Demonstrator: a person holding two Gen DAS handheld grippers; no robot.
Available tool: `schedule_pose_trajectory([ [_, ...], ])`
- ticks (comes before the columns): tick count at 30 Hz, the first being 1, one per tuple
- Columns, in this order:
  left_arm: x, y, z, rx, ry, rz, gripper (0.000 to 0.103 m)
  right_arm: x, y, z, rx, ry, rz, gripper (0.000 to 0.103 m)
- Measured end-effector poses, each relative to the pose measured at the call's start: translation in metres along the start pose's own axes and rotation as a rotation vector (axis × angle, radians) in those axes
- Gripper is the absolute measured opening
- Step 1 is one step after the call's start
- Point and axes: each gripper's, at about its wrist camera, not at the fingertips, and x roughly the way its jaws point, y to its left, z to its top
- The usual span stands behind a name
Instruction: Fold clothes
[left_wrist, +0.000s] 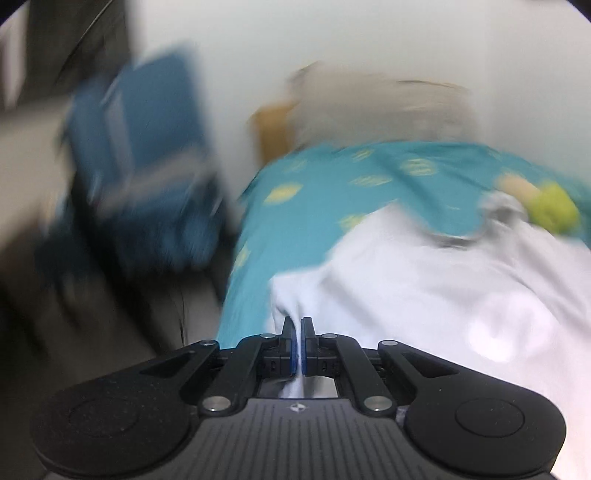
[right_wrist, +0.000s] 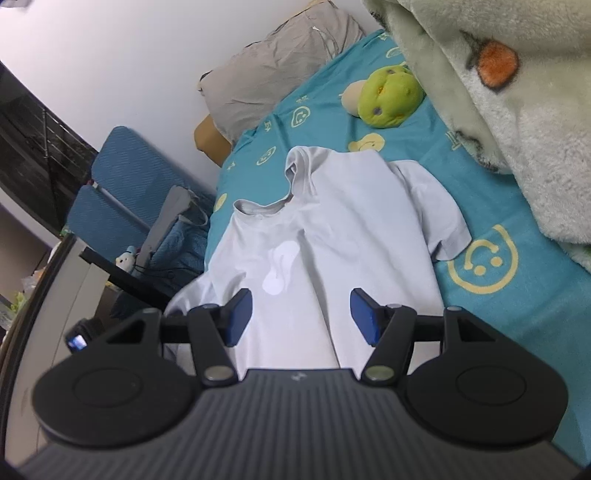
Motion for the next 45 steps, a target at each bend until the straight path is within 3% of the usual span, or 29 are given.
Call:
schedule_pose_trajectory([
  [5,-0.013,-0.090,-0.023,0.280,0.047,-0.190,0.003,-0.008,-0.011,0.003,0.041,-0.016,-0.018,0.062],
  [8,-0.021,-0.113,-0.042,0.288,0.084,-0.265,0.013,-0.010,-0.016,0.004,0.052,-0.020,-0.024,0.062],
  [9,-0.027,-0.113,-0.046,0.275,0.075,-0.286,0.020,-0.011,-0.017,0.004,0.054,-0.018,-0.024,0.062],
  [10,-0.034,-0.111,-0.049,0.260,0.062,-0.304,0.036,-0.011,-0.018,0.004,0.056,-0.016,-0.024,0.062],
  [12,-0.045,-0.101,-0.053,0.211,0.022,-0.287,0.062,-0.011,-0.019,0.005,0.063,-0.010,-0.020,0.063],
  [13,-0.048,-0.090,-0.055,0.170,0.005,-0.277,0.069,-0.010,-0.019,0.005,0.068,-0.006,-0.017,0.063],
  [15,-0.050,-0.063,-0.058,0.060,-0.017,-0.259,0.074,-0.008,-0.020,0.005,0.080,0.003,-0.012,0.063],
  [19,-0.007,-0.005,-0.057,-0.237,-0.010,-0.168,0.081,0.000,-0.022,0.005,0.104,0.031,-0.003,0.063],
  [20,0.007,0.006,-0.055,-0.292,0.011,-0.136,0.081,0.003,-0.023,0.005,0.109,0.038,-0.004,0.063],
  [23,0.050,0.034,-0.049,-0.452,0.105,-0.164,0.071,0.012,-0.025,0.005,0.112,0.059,-0.020,0.063],
  [25,0.075,0.041,-0.046,-0.524,0.144,-0.192,0.049,0.019,-0.027,0.005,0.111,0.073,-0.033,0.063],
  [26,0.082,0.042,-0.045,-0.542,0.153,-0.203,0.044,0.023,-0.028,0.005,0.111,0.079,-0.039,0.063],
  [27,0.086,0.042,-0.043,-0.547,0.153,-0.208,0.029,0.026,-0.029,0.005,0.111,0.086,-0.045,0.063],
  [28,0.088,0.042,-0.042,-0.549,0.150,-0.211,0.008,0.029,-0.030,0.005,0.111,0.093,-0.052,0.063],
  [29,0.089,0.042,-0.040,-0.550,0.136,-0.202,0.003,0.033,-0.031,0.005,0.110,0.100,-0.058,0.062],
  [35,0.074,0.091,-0.020,-0.633,0.001,-0.153,0.003,0.048,-0.035,0.002,0.123,0.139,-0.081,0.062],
  [38,0.071,0.132,0.000,-0.620,-0.022,-0.023,0.002,0.051,-0.032,0.000,0.107,0.138,-0.095,0.062],
  [40,0.076,0.160,0.015,-0.567,-0.018,0.121,0.002,0.052,-0.030,-0.002,0.097,0.138,-0.108,0.062],
  [43,0.092,0.198,0.034,-0.509,0.037,0.288,0.002,0.055,-0.028,-0.003,0.075,0.132,-0.134,0.063],
  [45,0.104,0.216,0.040,-0.486,0.080,0.357,0.002,0.057,-0.027,-0.003,0.058,0.127,-0.152,0.063],
])
